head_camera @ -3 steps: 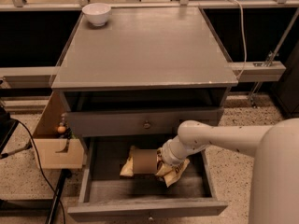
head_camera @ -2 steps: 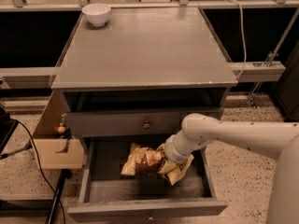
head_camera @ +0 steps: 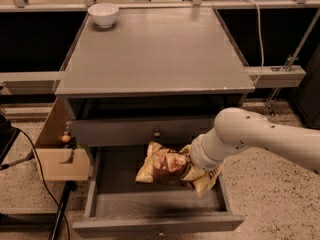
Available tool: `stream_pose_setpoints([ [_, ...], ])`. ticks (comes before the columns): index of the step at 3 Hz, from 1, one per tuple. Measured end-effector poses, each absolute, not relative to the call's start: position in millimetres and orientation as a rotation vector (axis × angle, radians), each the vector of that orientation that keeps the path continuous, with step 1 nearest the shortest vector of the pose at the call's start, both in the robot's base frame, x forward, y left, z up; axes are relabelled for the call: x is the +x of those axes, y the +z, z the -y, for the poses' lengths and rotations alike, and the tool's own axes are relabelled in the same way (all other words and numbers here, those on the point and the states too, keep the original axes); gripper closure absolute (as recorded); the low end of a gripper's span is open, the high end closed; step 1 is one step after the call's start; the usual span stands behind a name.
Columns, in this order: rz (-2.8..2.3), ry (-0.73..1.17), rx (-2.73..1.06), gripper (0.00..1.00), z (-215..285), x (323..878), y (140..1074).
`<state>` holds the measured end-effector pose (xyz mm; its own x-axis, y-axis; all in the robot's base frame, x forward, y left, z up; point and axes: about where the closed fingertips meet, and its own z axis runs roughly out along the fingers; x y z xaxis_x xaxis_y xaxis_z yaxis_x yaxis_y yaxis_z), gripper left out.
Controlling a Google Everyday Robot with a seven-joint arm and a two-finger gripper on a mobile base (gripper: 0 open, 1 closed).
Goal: Pick brown chip bag from middle drawer and place on counter
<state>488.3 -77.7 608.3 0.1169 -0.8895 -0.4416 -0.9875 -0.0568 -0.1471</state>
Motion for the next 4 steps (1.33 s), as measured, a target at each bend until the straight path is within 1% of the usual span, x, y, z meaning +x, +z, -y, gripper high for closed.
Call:
stream_pose_setpoints([
  [2,-1.836,0.332,-2.018,1.0,77,487,617],
  [3,-1.877,0.321,-2.026,1.0,81,480,646],
  [4,-1.922,0.282,-2.026,1.0,88,459,696],
])
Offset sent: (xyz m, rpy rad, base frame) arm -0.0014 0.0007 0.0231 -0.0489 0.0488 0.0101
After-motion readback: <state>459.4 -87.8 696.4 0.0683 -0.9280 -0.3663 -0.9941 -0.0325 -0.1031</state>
